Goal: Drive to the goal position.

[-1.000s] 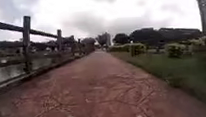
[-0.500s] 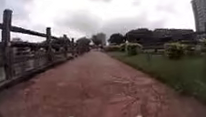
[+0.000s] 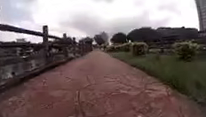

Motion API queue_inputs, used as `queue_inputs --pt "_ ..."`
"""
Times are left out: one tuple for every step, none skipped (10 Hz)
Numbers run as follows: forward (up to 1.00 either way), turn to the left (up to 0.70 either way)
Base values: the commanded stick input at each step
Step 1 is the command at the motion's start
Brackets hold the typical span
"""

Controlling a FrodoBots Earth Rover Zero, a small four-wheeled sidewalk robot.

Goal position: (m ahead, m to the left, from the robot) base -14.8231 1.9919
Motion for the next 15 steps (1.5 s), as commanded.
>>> queue_inputs --pt "0.85 0.10" --pt "0.85 0.10" --pt "0.85 0.10" --pt "0.85 0.10" --pt "0.85 0.10" --pt "0.85 0.10" --pt "0.85 0.09" --pt "0.85 -0.01" --pt "0.85 -0.24" --pt "0.85 -0.24" --pt "0.85 -0.24" --pt "0.85 -0.24" --pt "0.85 -0.24" --pt "0.85 -0.24" --pt "0.85 -0.24"
